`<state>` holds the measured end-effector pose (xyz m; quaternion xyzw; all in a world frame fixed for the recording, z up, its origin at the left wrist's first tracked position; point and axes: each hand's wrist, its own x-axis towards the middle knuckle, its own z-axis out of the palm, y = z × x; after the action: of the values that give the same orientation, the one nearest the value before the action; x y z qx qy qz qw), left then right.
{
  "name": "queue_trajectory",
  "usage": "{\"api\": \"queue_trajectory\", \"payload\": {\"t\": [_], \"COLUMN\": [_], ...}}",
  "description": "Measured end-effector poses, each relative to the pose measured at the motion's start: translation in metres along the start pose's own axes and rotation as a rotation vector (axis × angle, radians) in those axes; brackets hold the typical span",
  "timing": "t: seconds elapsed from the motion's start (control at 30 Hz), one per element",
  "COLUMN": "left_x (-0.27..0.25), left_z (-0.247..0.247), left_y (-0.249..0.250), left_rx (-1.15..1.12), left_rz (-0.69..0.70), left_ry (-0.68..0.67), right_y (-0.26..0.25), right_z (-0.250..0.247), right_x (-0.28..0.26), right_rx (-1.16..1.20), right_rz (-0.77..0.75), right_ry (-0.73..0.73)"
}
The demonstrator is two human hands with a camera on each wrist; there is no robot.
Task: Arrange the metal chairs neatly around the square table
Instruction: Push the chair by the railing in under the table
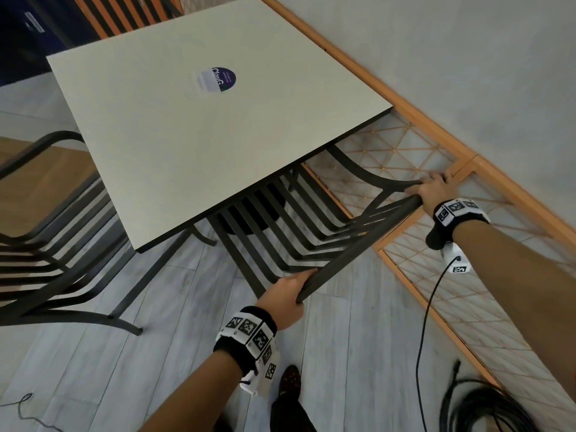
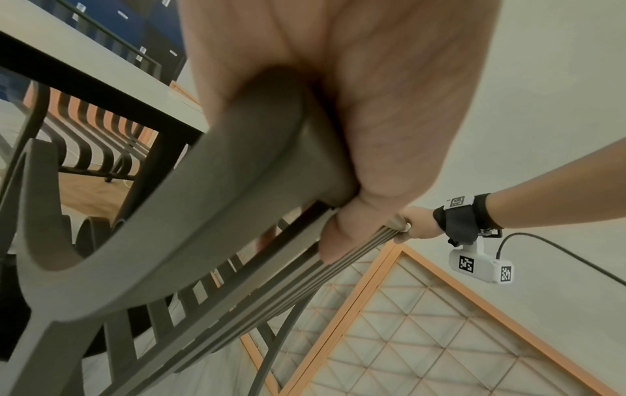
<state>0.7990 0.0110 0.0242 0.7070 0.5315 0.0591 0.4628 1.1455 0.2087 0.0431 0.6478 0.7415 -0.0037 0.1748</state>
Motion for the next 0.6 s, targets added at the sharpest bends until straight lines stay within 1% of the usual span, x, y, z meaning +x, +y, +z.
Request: {"api": "queue_trajectory", "payload": {"t": [0.07,0.13,0.3,0.37,0.43,0.5,0.6], "left_x": [-0.005,-0.013,-0.046,-0.068,-0.092,-0.119,-0.168], "left_z": [0.0,-0.003,-0.022,-0.033,-0.041,-0.048,-0.058], "left_y": [-0.002,-0.006,-0.027,-0.038,-0.061,-0.092,-0.148], "left_rx": [-0.004,-0.017,-0.009,-0.02,-0.038,-0.03,0.013], "left_rz": [0.018,0.019,-0.03,-0.056,-0.074,-0.14,-0.289], "left_ry": [0.024,0.021,0.005,0.02,0.065,0.095,0.136], "right_y": [-0.009,-0.024,-0.091,-0.125,-0.164,-0.211,-0.295], "right_z": [-0.001,-0.004,-0.034,-0.05,-0.065,-0.08,-0.096], "right_x": [-0.01,-0.025,-0.078,-0.097,-0.113,-0.132,-0.162], "right_rx": [0.022,0.068,0.263,0.308,0.358,0.418,0.463], "right_rz": [-0.002,-0.031,-0.198,-0.255,-0.292,-0.336,-0.455], "right_ry": [-0.001,0.022,0.014,0.001,-0.017,-0.027,-0.018]}}
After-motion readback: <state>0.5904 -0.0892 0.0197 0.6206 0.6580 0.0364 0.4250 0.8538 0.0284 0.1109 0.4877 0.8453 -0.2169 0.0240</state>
